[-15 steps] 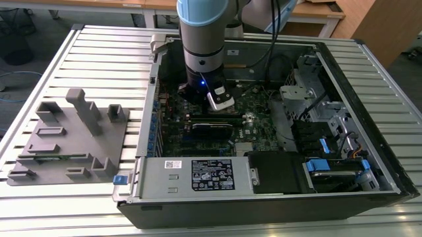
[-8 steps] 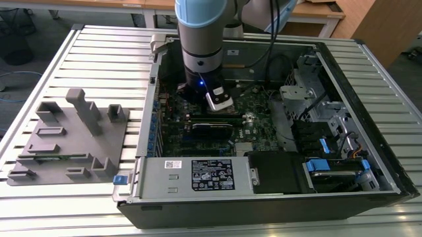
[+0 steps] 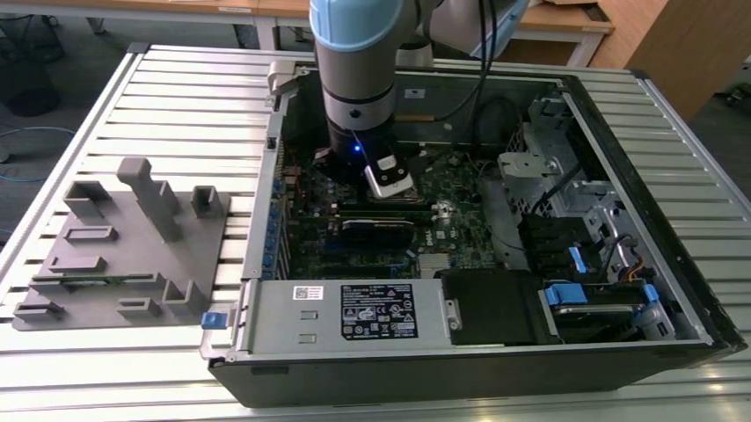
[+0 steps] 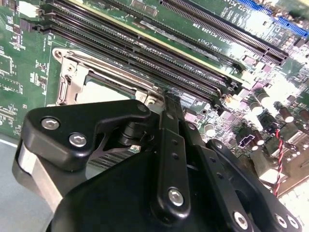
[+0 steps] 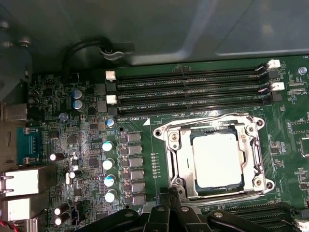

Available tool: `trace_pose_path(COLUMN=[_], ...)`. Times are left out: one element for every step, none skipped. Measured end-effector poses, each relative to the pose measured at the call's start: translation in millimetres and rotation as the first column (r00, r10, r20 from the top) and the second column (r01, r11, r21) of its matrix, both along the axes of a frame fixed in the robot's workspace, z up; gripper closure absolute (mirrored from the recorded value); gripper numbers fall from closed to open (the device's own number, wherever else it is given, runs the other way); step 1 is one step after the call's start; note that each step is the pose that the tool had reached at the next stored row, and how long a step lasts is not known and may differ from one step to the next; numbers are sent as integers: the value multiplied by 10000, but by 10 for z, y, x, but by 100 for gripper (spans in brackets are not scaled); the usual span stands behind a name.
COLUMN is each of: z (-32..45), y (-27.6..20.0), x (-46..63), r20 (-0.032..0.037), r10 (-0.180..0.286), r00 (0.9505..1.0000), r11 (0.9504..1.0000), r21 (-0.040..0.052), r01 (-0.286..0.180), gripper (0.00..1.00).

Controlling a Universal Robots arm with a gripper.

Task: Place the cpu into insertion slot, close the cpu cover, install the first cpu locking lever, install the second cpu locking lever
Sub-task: 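Install the second cpu locking lever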

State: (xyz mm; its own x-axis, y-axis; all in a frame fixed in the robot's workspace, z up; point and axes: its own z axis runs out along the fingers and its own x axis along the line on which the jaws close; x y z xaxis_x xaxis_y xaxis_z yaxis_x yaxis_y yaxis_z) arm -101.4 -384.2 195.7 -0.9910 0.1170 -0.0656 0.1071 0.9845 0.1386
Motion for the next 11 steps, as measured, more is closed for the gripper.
trace_pose_path(z=[-3, -6, -9, -13, -18, -21, -24, -26, -27, -27, -27], y=[0, -1, -1, -1, -1, -2, -2, -2, -2, -1, -2], x=[-1, -1, -2, -4, -5, -7, -8, -10, -12, -15, -18], r20=[0, -1, -3, -4, -6, -6, -3, -2, -1, -1, 1], r10=[0, 0, 2, 1, 1, 1, 1, 0, 0, 0, 0], r00=[10000, 10000, 10000, 10000, 10000, 10000, 10000, 10000, 10000, 10000, 10000], r11=[10000, 10000, 10000, 10000, 10000, 10000, 10000, 10000, 10000, 10000, 10000], r21=[2, 3, 3, 2, 2, 2, 6, 9, 12, 13, 16], r01=[0, 0, -2, -1, -1, -1, -1, 0, 0, 0, 0], gripper=[89, 89, 89, 89, 89, 89, 89, 89, 89, 89, 89])
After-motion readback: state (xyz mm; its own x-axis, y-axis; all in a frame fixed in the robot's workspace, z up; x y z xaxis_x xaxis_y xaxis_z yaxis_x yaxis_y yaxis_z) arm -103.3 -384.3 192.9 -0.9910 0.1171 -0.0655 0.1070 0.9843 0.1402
